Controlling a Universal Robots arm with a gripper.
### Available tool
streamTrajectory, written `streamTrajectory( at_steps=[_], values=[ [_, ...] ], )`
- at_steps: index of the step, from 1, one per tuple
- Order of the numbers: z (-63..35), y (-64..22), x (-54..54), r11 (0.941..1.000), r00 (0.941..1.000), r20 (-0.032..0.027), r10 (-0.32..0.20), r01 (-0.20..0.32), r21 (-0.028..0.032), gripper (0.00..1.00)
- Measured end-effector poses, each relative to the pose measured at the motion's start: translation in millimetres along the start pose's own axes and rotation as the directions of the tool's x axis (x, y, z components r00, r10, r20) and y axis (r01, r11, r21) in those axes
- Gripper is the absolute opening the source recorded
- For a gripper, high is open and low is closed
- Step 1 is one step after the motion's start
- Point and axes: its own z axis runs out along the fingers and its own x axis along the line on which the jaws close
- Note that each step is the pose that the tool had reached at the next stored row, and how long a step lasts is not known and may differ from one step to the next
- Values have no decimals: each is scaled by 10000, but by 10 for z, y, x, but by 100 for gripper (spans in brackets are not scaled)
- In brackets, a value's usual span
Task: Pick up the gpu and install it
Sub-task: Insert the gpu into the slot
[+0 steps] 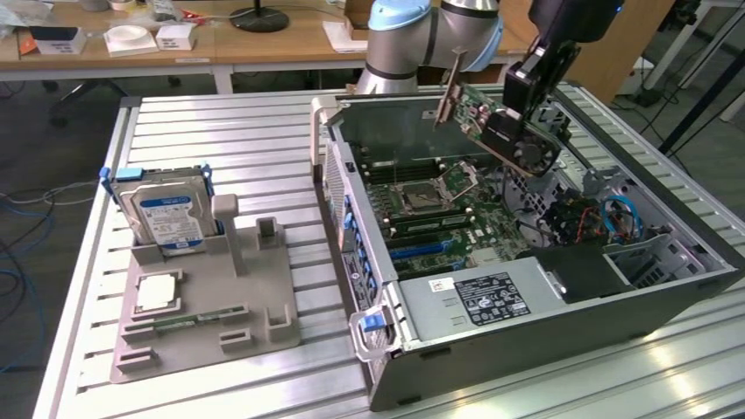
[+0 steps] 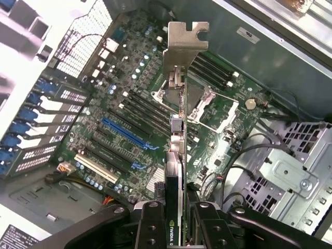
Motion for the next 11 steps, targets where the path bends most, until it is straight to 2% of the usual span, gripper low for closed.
streamTrajectory(
  at_steps=[11],
  values=[
    [0,-7,-11,9976,9976,-31,-697,697,-4,26]
  ],
)
